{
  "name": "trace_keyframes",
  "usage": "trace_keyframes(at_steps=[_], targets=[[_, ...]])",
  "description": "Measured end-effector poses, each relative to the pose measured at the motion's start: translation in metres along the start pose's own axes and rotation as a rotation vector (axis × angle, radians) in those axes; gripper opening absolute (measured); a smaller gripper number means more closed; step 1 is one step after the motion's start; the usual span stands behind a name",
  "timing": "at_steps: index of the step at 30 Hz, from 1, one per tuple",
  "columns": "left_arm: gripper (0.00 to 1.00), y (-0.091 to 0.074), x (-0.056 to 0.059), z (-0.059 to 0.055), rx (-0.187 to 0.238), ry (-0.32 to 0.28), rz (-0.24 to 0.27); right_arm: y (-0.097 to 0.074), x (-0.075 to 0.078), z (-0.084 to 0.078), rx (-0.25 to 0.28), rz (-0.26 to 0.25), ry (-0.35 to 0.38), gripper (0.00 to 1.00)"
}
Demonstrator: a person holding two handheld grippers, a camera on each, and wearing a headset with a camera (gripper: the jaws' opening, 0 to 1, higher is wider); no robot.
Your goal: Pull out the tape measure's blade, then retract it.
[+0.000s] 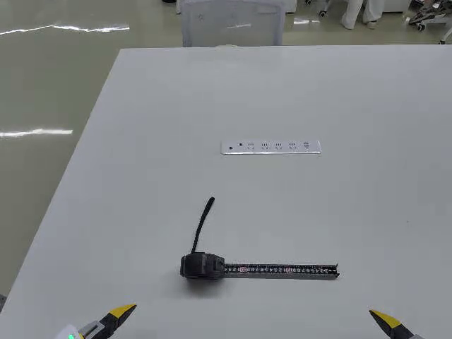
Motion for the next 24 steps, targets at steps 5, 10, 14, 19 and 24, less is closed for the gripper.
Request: trace_keyframes(at_steps=[5,10,14,19,24], targets=[[0.68,-0.0043,0.002,-0.0061,-0.012,-0.007,0.004,-0.0032,-0.0031,-0.0037,-0.004,0.001,0.001,0.62],[0.67,-0.0054,0.0015,-0.0088,-0.018,-0.011,0.008,-0.0051,-0.0041,-0.0056,-0.001,-0.002,0.006,0.62],[0.67,-0.0045,0.0017,-0.0068,-0.014,-0.008,0.009,-0.0052,-0.0041,-0.0056,-0.001,-0.002,0.006,0.62],[0.67,-0.0041,0.0013,-0.0049,-0.014,-0.003,0.012,-0.0049,-0.0045,-0.0053,0.003,-0.003,0.007,0.62],[0.67,-0.0061,-0.0002,-0.006,-0.017,-0.002,0.015,-0.0045,-0.0056,-0.005,0.014,-0.005,0.021,0.62]])
Point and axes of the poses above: the centre of the closed fingertips' face, and the gripper's own axes: y roughly forward along the fingers, x roughly to its right, z roughly out of its top, the point moved 10 cm from there along -y, roughly backward along the fingers, and after that the axes turned 2 degrees about x, right-handed, at the moved point
